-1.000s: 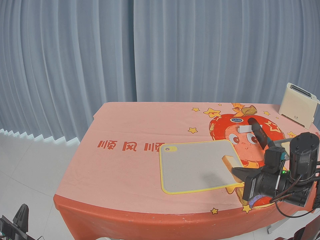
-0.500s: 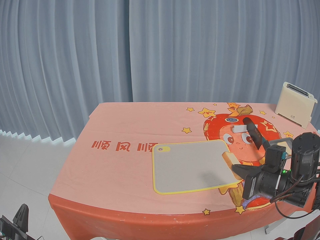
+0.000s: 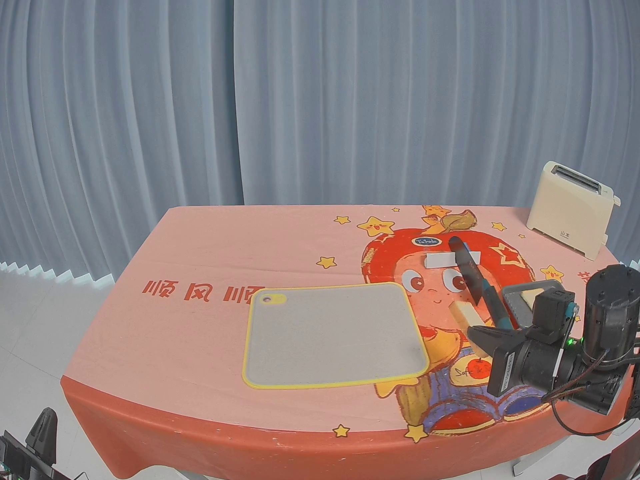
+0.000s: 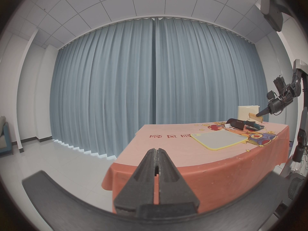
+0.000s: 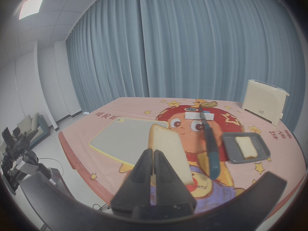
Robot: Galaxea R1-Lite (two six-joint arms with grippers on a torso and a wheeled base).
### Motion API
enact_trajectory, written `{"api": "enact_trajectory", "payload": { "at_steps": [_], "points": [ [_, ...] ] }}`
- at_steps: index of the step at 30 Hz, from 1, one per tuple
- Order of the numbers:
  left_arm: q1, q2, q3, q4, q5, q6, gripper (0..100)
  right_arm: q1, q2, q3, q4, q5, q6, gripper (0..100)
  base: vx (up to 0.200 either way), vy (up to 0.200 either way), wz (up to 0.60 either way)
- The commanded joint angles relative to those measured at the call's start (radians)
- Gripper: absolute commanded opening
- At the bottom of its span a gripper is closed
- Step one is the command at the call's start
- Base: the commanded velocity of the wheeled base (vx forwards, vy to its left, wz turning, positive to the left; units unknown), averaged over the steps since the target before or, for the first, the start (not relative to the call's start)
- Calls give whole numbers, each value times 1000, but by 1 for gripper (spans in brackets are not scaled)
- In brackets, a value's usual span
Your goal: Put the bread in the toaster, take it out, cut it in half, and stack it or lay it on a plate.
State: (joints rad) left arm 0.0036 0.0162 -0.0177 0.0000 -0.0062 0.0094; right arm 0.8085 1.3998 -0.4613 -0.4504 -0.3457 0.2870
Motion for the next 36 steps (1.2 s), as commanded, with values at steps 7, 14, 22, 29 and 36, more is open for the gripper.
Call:
{"api": "enact_trajectory", "payload": {
  "at_steps": [7, 14, 22, 29, 36],
  "points": [
    [-1, -16, 18, 0, -1, 0, 0, -6, 1, -7, -2, -19, 0, 0, 0, -114, 0],
    [-1, -16, 18, 0, 0, 0, 0, -12, 1, -10, -2, -41, 0, 0, 0, 0, 0],
    [-1, -16, 18, 0, -1, 0, 0, -66, 5, -16, -2, -48, -5, 0, 0, 0, 0],
    [-1, -16, 18, 0, -1, 0, 0, -117, 15, -20, -2, -47, -6, 0, 0, 0, 0],
    [-1, -16, 18, 0, -1, 0, 0, -184, 31, -23, -2, -41, -8, 0, 0, 0, 0]
  ]
}}
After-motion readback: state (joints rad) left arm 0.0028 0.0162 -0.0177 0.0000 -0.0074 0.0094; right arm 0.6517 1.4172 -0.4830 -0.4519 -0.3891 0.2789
